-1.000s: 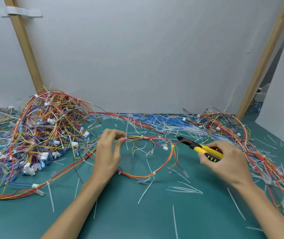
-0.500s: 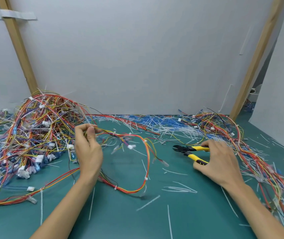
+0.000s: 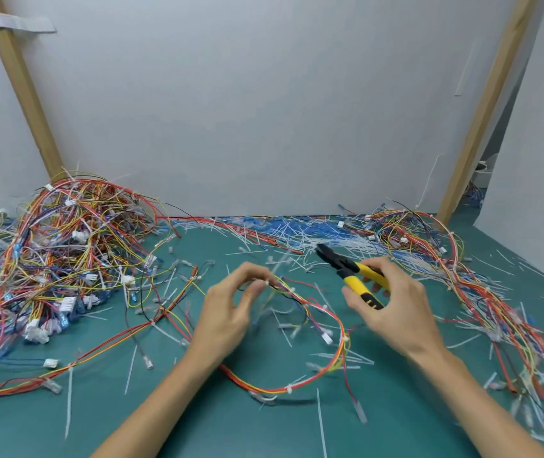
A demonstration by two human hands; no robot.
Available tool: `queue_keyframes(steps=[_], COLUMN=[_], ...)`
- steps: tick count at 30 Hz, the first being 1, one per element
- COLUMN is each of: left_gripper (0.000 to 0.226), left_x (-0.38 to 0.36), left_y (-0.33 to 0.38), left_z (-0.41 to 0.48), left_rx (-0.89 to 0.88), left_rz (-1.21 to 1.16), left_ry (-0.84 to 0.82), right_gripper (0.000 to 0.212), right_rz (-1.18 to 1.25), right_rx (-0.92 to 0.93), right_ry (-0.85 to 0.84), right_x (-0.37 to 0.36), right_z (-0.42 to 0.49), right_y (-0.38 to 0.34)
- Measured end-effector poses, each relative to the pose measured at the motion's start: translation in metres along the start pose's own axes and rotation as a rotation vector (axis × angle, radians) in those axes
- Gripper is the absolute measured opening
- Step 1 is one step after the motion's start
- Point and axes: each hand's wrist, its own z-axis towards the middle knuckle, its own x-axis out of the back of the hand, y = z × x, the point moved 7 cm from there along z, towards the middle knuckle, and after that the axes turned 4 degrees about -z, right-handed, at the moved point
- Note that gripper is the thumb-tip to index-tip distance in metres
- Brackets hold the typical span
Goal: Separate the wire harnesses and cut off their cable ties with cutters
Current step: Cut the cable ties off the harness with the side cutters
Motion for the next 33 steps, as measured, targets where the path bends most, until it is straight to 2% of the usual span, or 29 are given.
queue_keyframes(steps=[3,8,15,22,29,33], left_gripper=[0.017,0.012,0.016,0.018,0.026,0.039], left_x=[-0.01,-0.006,-0.008,-0.006,-0.011,-0.011], left_y=[-0.001,-0.008,-0.018,-0.018,-0.017,-0.017], left_z=[-0.005,-0.005,-0.005,-0.004,-0.006,-0.006], left_rx=[0.025,0.121,0.194,0.219,0.263,0.269], left_rz=[0.01,-0.06,-0.13,-0.296,-0.276,-0.27], left_ry=[-0.029,0.017,-0.002,0.068,-0.027,-0.031], right_gripper=[0.04,0.048,0.048,0.046,0.047,0.046], right_rz=[-0.039,-0.173,-0.194,-0.185,-0.175,-0.16], right_rx=[0.049,0.089,0.077,0.037,0.021,0.013], right_ry=[-0.098,-0.209,-0.26,-0.338,-0.369,-0.378], right_x=[-0.012,-0.025,-0.03,-0.036,-0.039,-0.04], right_z=[-0.007,-0.012,-0.014,-0.015,-0.017,-0.017], right_y=[-0.016,-0.021,-0.02,-0.019,-0.021,-0.02])
